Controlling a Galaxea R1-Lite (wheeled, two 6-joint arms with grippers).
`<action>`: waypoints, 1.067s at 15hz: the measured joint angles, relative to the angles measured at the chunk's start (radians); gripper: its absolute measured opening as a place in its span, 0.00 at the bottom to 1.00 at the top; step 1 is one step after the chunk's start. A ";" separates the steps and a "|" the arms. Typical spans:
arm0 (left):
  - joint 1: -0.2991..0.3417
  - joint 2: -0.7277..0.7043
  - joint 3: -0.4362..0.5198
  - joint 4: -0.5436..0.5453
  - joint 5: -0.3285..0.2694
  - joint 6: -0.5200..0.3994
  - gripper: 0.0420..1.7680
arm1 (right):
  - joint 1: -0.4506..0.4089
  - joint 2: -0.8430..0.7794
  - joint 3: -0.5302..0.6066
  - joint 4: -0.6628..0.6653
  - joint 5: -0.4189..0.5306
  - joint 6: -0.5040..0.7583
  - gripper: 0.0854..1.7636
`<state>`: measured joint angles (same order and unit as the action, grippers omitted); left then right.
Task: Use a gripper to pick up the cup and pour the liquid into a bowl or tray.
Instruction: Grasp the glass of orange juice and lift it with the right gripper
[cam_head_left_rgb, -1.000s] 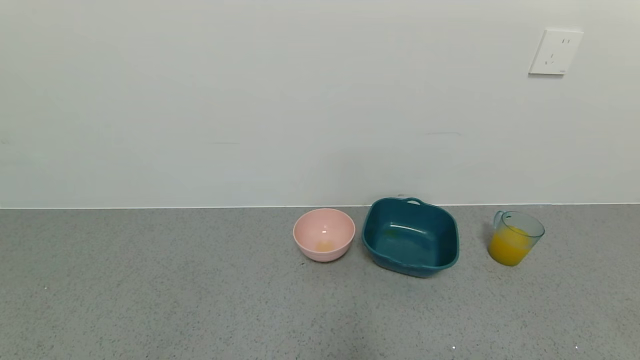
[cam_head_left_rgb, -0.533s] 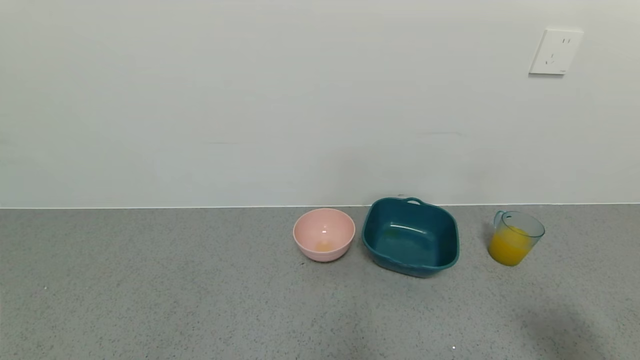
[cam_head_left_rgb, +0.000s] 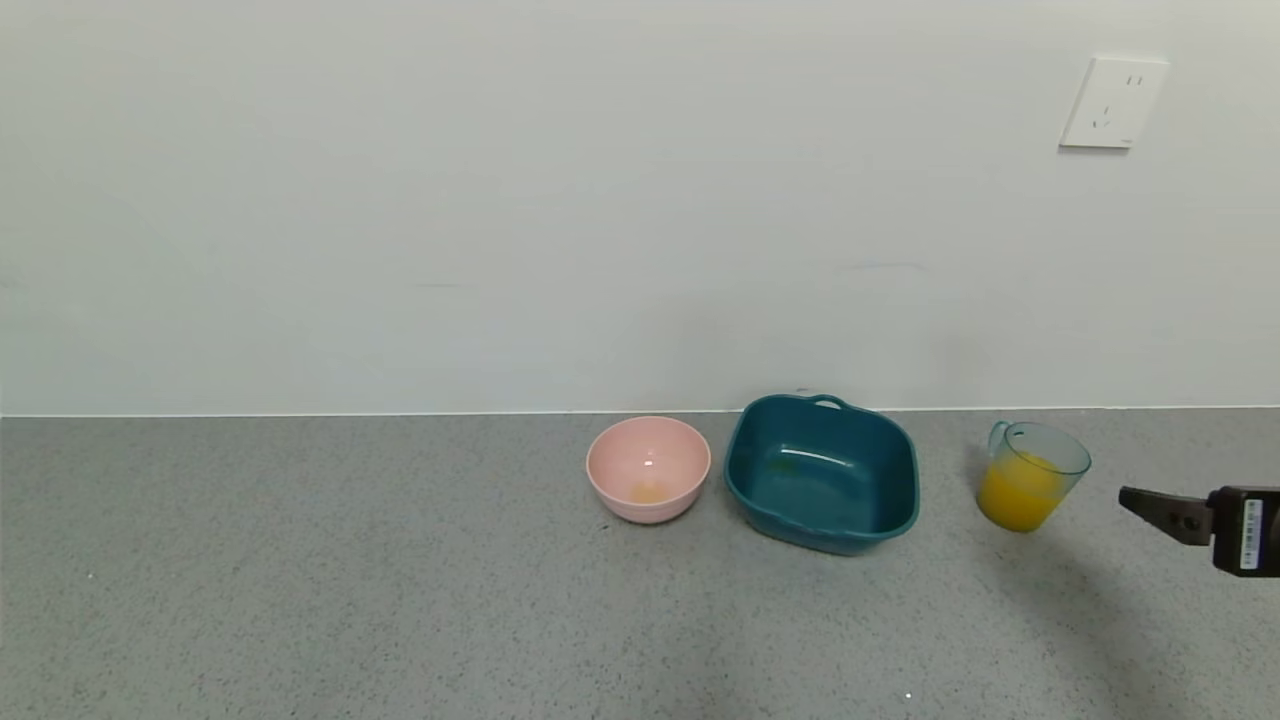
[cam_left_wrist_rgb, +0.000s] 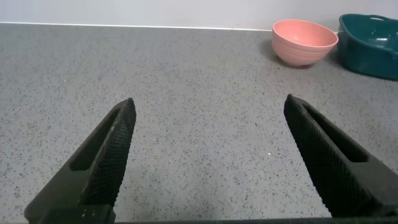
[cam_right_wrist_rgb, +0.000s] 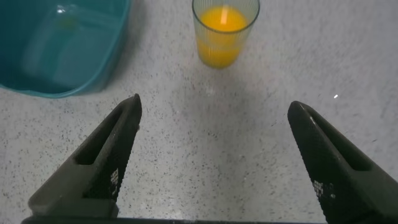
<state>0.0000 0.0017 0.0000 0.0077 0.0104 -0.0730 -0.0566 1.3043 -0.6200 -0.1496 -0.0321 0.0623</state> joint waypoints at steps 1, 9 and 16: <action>0.000 0.000 0.000 0.000 0.000 0.000 0.97 | 0.000 0.039 0.003 -0.001 0.000 0.024 0.97; 0.000 0.000 0.000 0.000 0.000 0.000 0.97 | 0.011 0.331 0.102 -0.372 -0.024 0.076 0.97; 0.000 0.000 0.000 0.000 0.000 0.000 0.97 | 0.020 0.542 0.168 -0.684 -0.079 0.077 0.97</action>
<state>0.0000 0.0017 0.0000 0.0077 0.0100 -0.0730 -0.0364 1.8460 -0.4517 -0.8340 -0.1106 0.1389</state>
